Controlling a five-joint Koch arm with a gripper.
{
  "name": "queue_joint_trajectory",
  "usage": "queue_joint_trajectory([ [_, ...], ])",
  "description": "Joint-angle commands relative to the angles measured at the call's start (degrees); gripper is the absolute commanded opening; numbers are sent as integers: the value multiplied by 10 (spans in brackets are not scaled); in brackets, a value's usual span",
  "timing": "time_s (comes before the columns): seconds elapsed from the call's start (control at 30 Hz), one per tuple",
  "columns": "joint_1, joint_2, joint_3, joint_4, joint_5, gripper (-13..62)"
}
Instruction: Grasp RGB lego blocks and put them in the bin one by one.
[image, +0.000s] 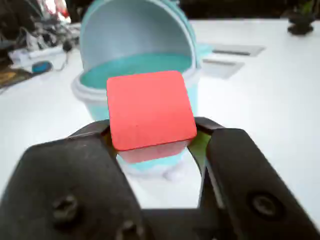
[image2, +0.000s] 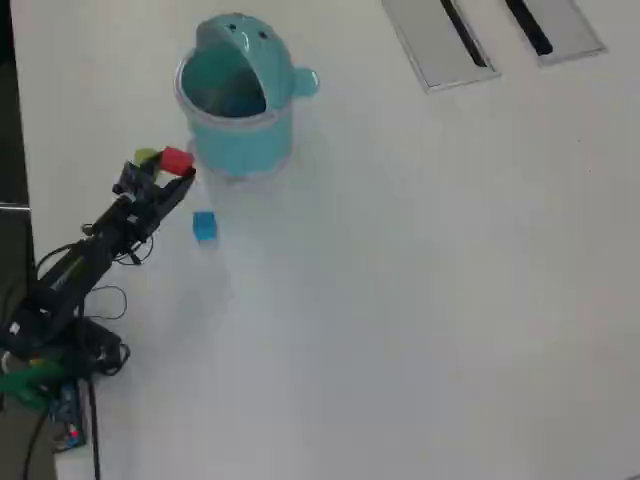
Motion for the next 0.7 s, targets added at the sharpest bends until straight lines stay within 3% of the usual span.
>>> queue_joint_trajectory([
  [0.0,-11,-25,-112,-5,-11,31],
  [0.43,-59,-309,-446,2,-22,9],
  [0.67,-66,-404,-580,3,-23,9],
])
